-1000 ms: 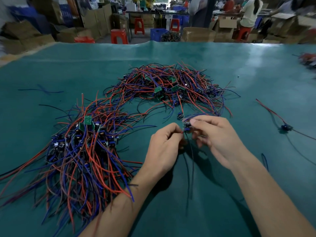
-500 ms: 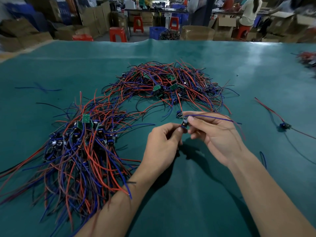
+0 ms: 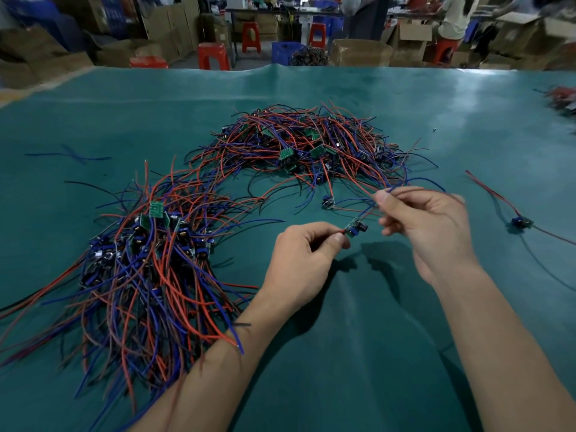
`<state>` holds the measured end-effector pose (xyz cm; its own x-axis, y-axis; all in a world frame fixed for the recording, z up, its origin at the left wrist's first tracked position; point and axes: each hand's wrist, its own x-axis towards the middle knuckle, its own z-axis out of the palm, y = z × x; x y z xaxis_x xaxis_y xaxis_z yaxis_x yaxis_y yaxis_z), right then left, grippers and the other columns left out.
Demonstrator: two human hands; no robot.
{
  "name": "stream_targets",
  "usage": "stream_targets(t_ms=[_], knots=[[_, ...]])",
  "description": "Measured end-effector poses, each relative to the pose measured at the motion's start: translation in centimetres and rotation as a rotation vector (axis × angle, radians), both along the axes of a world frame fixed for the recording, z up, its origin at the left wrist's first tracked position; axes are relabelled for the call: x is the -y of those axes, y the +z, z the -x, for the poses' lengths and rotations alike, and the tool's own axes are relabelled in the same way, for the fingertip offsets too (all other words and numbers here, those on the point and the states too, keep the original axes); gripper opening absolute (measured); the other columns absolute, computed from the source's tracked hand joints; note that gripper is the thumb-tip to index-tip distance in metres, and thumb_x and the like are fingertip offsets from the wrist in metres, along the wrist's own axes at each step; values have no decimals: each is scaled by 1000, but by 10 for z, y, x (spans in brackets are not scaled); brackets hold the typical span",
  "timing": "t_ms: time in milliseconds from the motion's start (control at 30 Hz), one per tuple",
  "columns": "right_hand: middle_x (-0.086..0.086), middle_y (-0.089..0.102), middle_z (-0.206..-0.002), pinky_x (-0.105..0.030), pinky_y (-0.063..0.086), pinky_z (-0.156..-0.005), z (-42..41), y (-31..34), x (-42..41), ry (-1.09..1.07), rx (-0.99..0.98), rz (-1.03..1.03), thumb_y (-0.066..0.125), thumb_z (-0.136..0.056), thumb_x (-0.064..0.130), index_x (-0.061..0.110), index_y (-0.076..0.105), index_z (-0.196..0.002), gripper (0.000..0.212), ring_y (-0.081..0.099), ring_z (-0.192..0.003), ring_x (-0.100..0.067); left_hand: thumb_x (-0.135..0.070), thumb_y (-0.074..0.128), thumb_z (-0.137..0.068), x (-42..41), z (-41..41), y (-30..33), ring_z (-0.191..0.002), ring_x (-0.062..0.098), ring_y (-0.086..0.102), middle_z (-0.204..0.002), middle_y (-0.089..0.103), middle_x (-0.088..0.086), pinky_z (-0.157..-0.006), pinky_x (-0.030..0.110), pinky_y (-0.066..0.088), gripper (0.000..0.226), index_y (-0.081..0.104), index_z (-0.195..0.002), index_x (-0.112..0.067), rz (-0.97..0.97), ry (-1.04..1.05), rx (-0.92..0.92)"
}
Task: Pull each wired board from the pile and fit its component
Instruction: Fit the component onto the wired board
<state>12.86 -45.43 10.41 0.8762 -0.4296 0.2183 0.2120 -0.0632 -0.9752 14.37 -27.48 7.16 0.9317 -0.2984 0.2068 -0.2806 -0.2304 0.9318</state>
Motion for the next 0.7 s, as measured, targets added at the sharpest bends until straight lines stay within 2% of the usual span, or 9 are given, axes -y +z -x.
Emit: stream_targets(t_ms=[133,233,300,367,400,467,533,600,700], knots=[[-1,66,-63,-19,51,-56,1,8,21,-177,74,-291,72,-89,2,5,67,-79,12,60,-53,-10,-17,64,-96,0,1,0,-51,8,35,-48,43,-11,-51,24,28,19,76,-81,-17,-19,-16,-10],[-1,71,-66,-19,56,-70,3,11,28,-288,145,-649,69,-91,0,7,63,-82,13,67,-61,-10,-15,63,-97,1,0,0,-53,7,38,-52,47,-11,-52,24,30,20,74,-80,-17,11,35,-11],[-5,71,-69,-24,60,-79,3,11,25,-333,149,-762,67,-93,-3,7,61,-83,15,71,-68,-13,-14,60,-98,0,-2,-2,-51,6,40,-53,51,-11,-51,23,32,21,72,-81,-15,73,134,-24],[-8,68,-70,-27,61,-78,2,9,14,-334,81,-692,65,-93,-5,8,60,-81,18,69,-65,-15,-16,57,-101,-1,-4,-3,-47,4,40,-51,52,-11,-47,21,34,22,70,-83,-16,137,231,-46],[-8,67,-69,-26,61,-70,1,6,6,-293,21,-586,65,-92,-5,7,62,-81,17,67,-60,-15,-17,56,-101,-1,-6,-4,-47,5,42,-51,53,-11,-48,22,35,21,69,-85,-16,155,263,-49],[-9,70,-71,-24,55,-54,1,0,-16,-79,-137,-319,67,-94,6,5,69,-83,11,65,-56,-14,-17,55,-102,-2,-6,-4,-49,7,45,-53,56,-10,-50,25,39,21,69,-86,-17,187,280,-48],[-8,74,-80,-24,54,-53,2,-7,-36,168,-229,-131,69,-94,21,8,75,-87,15,66,-64,-15,-14,56,-101,-1,-4,-2,-50,8,48,-54,59,-8,-52,24,41,21,70,-85,-17,190,221,-44],[-6,72,-82,-24,54,-58,3,-11,-47,257,-146,-24,71,-93,19,8,75,-85,15,64,-71,-15,-12,58,-100,0,-1,-1,-52,8,52,-56,62,-8,-55,25,44,22,71,-84,-17,126,115,-38],[-5,72,-78,-22,49,-57,2,-6,-37,121,17,98,72,-91,9,13,77,-80,12,59,-67,-13,-13,59,-99,2,1,-1,-52,15,59,-57,64,-3,-58,29,49,23,70,-79,-17,54,12,-49]])
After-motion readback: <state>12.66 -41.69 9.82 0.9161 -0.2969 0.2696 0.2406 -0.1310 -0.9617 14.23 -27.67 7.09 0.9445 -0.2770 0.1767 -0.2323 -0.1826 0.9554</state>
